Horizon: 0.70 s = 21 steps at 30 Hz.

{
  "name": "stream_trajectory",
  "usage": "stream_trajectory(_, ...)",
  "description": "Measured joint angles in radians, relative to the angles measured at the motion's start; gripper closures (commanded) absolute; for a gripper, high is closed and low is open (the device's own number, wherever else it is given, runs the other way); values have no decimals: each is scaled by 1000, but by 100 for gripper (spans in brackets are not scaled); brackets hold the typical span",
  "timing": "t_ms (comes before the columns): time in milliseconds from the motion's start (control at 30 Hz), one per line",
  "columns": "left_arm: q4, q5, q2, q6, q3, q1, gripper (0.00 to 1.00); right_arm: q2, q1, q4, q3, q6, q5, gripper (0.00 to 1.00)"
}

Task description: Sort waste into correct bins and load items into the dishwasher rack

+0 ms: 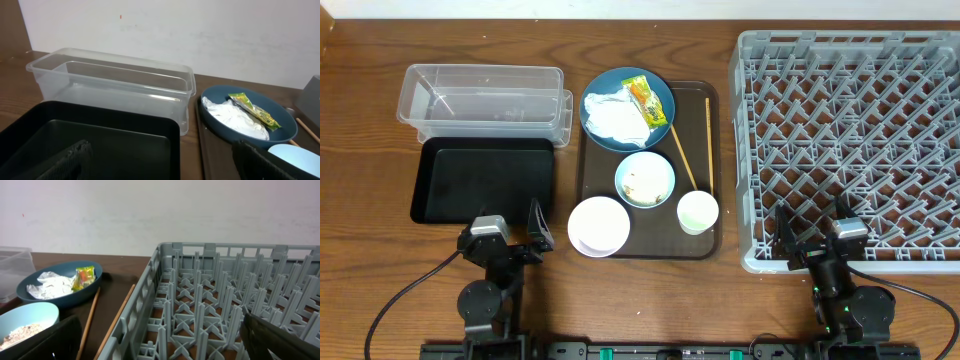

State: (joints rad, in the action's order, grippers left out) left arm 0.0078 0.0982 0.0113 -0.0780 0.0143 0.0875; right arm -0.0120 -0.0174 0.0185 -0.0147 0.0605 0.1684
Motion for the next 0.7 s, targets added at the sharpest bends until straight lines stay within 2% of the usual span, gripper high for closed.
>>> stream_trajectory(200, -6, 4, 24, 0, 6, 0, 8, 0, 0, 0, 0, -19, 11, 1)
stream_trajectory(333, -29, 33, 129, 17, 81, 0, 8, -10, 0, 7, -23, -34, 19, 1)
stream_trajectory(500, -105, 69, 349, 53, 307, 0, 8, -103, 0, 27, -138, -68, 43, 1)
stream_trajectory(700, -281, 91, 660, 96, 654, -27, 8, -331, 0, 100, -350, -121, 85, 1)
